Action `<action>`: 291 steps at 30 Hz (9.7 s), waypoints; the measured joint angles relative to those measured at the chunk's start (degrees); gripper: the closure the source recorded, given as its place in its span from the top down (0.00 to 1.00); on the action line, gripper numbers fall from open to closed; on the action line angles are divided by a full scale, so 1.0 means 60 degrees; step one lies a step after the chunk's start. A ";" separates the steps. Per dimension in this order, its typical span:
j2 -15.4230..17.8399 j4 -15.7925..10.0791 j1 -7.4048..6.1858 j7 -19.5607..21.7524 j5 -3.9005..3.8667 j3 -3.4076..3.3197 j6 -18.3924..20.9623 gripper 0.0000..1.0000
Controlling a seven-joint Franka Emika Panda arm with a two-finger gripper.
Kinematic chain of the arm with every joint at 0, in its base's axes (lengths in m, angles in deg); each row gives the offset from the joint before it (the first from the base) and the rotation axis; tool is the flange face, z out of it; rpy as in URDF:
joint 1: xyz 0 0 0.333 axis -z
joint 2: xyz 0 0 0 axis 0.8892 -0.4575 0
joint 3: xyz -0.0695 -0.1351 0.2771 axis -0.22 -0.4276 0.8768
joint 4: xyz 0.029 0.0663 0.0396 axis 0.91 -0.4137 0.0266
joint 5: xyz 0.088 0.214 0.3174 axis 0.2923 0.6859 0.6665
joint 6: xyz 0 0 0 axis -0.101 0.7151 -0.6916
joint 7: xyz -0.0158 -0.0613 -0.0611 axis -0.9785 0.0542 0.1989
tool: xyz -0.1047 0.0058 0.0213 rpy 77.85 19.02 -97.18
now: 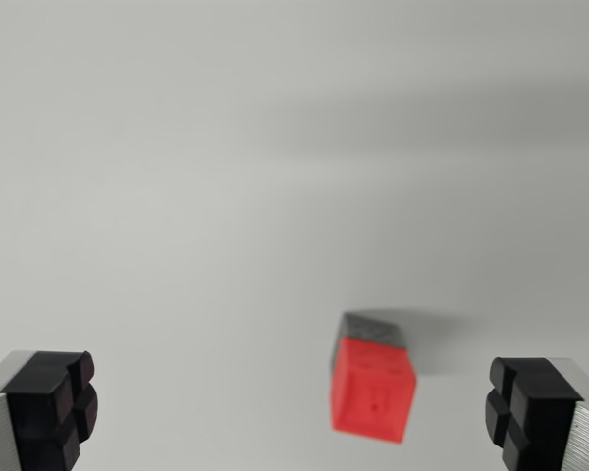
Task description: Destack cube
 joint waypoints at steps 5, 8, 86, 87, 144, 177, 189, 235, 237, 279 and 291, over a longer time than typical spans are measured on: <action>0.0076 -0.0298 0.0000 0.0038 -0.0003 -0.0030 -0.0177 1.00; 0.0126 -0.0520 0.0000 0.0068 -0.0006 -0.0051 -0.0306 1.00; -0.1766 -0.5348 0.0031 0.0607 0.0180 -0.0754 -0.6005 1.00; -0.1842 -0.5338 0.0032 0.0589 0.0201 -0.0746 -0.6068 1.00; -0.1866 -0.5324 0.0040 0.0534 0.0278 -0.0730 -0.6134 0.00; -0.0179 -0.5165 0.0024 0.0560 -0.0173 -0.0887 -0.4342 0.00; -0.0820 -0.4526 0.0193 -0.0394 -0.0089 -0.0902 -0.4332 0.00; -0.3142 -0.1759 0.0962 -0.3888 0.0176 -0.0749 -0.3877 0.00; -0.3247 -0.1616 0.1009 -0.4037 0.0176 -0.0728 -0.3837 0.00; -0.5293 0.1261 0.1693 -0.6756 0.0177 -0.0469 -0.3008 0.00; -0.5930 0.1727 0.1759 -0.7111 0.0176 -0.0448 -0.3100 0.00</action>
